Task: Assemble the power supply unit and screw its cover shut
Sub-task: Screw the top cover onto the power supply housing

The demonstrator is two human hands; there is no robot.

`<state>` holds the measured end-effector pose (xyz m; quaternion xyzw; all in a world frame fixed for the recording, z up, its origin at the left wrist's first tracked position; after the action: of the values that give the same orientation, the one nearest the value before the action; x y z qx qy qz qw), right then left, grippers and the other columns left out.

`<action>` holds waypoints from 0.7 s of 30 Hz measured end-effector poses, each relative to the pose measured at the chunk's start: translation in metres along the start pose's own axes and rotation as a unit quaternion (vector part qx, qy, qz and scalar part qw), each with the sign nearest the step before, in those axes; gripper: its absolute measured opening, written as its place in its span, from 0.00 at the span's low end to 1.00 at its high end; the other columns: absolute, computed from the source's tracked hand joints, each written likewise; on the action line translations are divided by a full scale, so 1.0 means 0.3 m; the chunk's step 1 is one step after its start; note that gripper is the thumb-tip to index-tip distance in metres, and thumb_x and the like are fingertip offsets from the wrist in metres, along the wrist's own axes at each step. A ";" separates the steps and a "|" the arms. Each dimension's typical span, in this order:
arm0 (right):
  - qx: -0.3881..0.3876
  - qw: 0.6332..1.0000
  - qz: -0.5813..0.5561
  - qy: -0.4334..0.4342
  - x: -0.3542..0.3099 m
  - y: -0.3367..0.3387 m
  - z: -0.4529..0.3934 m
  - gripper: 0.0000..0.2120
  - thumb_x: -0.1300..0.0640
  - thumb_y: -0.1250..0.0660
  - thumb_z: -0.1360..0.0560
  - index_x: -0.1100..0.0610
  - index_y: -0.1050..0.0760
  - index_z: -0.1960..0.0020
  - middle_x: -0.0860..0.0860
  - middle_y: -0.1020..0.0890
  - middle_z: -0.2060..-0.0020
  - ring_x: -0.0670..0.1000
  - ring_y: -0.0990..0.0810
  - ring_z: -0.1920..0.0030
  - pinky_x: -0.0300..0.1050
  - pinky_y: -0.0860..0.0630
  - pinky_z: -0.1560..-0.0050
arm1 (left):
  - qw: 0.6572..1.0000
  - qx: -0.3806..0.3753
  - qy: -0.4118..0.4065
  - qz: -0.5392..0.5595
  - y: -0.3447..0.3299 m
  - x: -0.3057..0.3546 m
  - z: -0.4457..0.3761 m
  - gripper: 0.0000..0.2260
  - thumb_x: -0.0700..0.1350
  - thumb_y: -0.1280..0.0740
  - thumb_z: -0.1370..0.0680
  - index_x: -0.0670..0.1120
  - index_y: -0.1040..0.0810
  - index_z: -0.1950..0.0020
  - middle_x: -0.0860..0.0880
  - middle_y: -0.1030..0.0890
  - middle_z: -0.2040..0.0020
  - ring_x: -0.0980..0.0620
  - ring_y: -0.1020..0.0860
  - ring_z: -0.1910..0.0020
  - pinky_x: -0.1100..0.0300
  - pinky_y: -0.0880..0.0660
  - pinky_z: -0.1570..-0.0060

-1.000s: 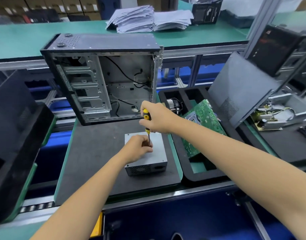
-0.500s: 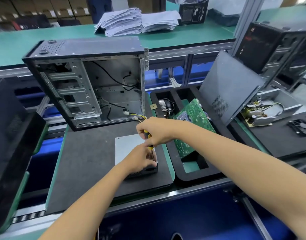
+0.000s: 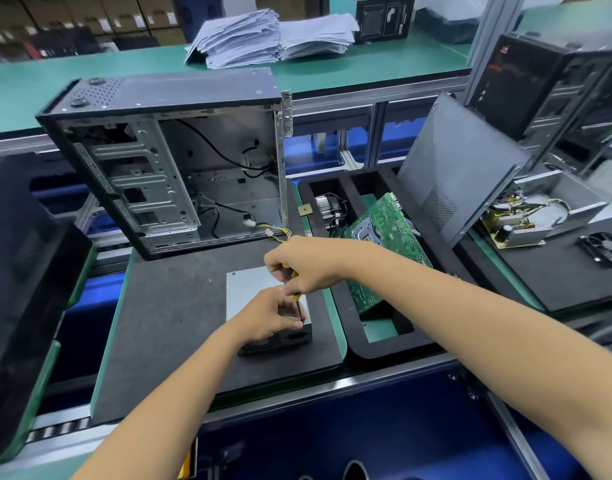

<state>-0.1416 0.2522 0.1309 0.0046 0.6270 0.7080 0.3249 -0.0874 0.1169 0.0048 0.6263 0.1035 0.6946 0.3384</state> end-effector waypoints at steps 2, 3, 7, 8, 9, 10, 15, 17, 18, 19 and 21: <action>-0.001 1.000 0.004 -0.003 -0.004 -0.003 0.005 0.07 0.61 0.32 0.27 0.57 0.31 0.56 0.45 0.28 0.63 0.48 0.30 0.63 0.37 0.34 0.66 | 1.000 0.002 -0.005 -0.003 -0.001 -0.002 0.001 0.04 0.37 0.26 0.30 0.43 0.18 0.57 0.49 0.16 0.58 0.53 0.20 0.55 0.61 0.24 0.48; -0.006 1.000 0.004 -0.009 -0.007 -0.003 0.008 0.05 0.63 0.34 0.27 0.57 0.30 0.56 0.46 0.28 0.62 0.49 0.30 0.62 0.38 0.34 0.65 | 1.000 0.003 -0.009 -0.007 -0.002 -0.004 0.000 0.03 0.38 0.26 0.30 0.44 0.17 0.57 0.52 0.16 0.59 0.55 0.20 0.56 0.62 0.24 0.50; -0.015 0.997 0.068 -0.024 -0.027 0.015 0.006 0.03 0.64 0.35 0.28 0.57 0.27 0.58 0.47 0.26 0.63 0.48 0.29 0.62 0.39 0.35 0.68 | 1.000 0.005 -0.021 -0.003 -0.002 -0.009 -0.004 0.03 0.37 0.27 0.31 0.43 0.17 0.59 0.53 0.17 0.59 0.57 0.20 0.57 0.64 0.24 0.52; -0.006 0.994 0.110 -0.027 -0.035 0.022 0.002 0.02 0.62 0.34 0.28 0.58 0.26 0.59 0.49 0.24 0.64 0.49 0.28 0.63 0.41 0.35 0.70 | 1.000 0.006 -0.018 -0.002 -0.003 -0.012 -0.006 0.03 0.38 0.26 0.31 0.43 0.17 0.59 0.53 0.17 0.59 0.58 0.20 0.58 0.64 0.24 0.52; 0.001 0.988 0.148 -0.034 -0.044 0.023 -0.004 0.06 0.59 0.33 0.26 0.60 0.26 0.60 0.51 0.24 0.65 0.51 0.28 0.65 0.42 0.35 0.71 | 1.000 0.007 -0.012 0.000 -0.003 -0.015 -0.007 0.03 0.38 0.26 0.31 0.43 0.17 0.59 0.53 0.18 0.59 0.59 0.21 0.58 0.65 0.24 0.53; 0.003 0.982 0.183 -0.040 -0.053 0.018 -0.010 0.10 0.56 0.34 0.24 0.61 0.29 0.61 0.52 0.27 0.67 0.52 0.29 0.66 0.43 0.35 0.71 | 1.000 0.008 -0.003 0.002 -0.002 -0.018 -0.007 0.03 0.38 0.25 0.30 0.43 0.17 0.58 0.56 0.18 0.60 0.62 0.21 0.59 0.68 0.25 0.54; -0.012 0.968 0.241 -0.076 -0.093 -0.011 -0.016 0.10 0.54 0.40 0.22 0.60 0.28 0.48 0.55 0.28 0.58 0.56 0.28 0.61 0.46 0.30 0.65 | 1.000 0.021 0.018 0.011 -0.010 -0.029 -0.008 0.05 0.39 0.25 0.30 0.43 0.18 0.56 0.58 0.19 0.64 0.66 0.23 0.65 0.73 0.30 0.62; -0.061 0.968 0.225 -0.094 -0.093 0.003 -0.010 0.14 0.54 0.38 0.24 0.61 0.29 0.43 0.56 0.27 0.51 0.55 0.28 0.60 0.47 0.28 0.63 | 1.000 0.021 0.006 0.016 -0.009 -0.026 -0.008 0.05 0.38 0.26 0.31 0.43 0.19 0.57 0.56 0.20 0.64 0.64 0.24 0.66 0.72 0.30 0.62; -0.080 0.967 0.227 -0.088 -0.095 0.012 -0.009 0.13 0.56 0.38 0.24 0.62 0.28 0.44 0.57 0.27 0.50 0.53 0.28 0.61 0.46 0.29 0.65 | 1.000 0.020 0.001 0.014 -0.010 -0.025 -0.008 0.05 0.37 0.26 0.31 0.41 0.19 0.57 0.55 0.20 0.64 0.64 0.25 0.66 0.71 0.30 0.62; -0.083 0.966 0.232 -0.078 -0.096 0.018 -0.009 0.09 0.58 0.38 0.25 0.62 0.27 0.48 0.57 0.27 0.53 0.52 0.29 0.63 0.44 0.32 0.68 | 1.000 0.019 -0.002 0.011 -0.011 -0.025 -0.007 0.05 0.36 0.26 0.31 0.39 0.19 0.57 0.55 0.21 0.64 0.64 0.25 0.65 0.71 0.30 0.62; -0.053 0.965 0.245 -0.074 -0.098 0.030 -0.008 0.03 0.61 0.37 0.27 0.60 0.30 0.59 0.54 0.28 0.63 0.51 0.31 0.67 0.42 0.37 0.74 | 1.000 0.018 -0.008 0.010 -0.013 -0.024 -0.007 0.04 0.36 0.26 0.31 0.37 0.19 0.58 0.54 0.20 0.61 0.65 0.24 0.64 0.71 0.30 0.60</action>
<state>-0.1234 0.2364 0.1503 0.1933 0.5424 0.7959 0.1872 -0.0881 0.1162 -0.0038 0.6387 0.1072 0.6911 0.3209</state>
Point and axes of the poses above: each hand's wrist, its own z-axis away from the middle knuckle, its own y-axis out of the back of the hand, x = y × z, the point moved 1 cm from there along -z, towards the middle knuckle
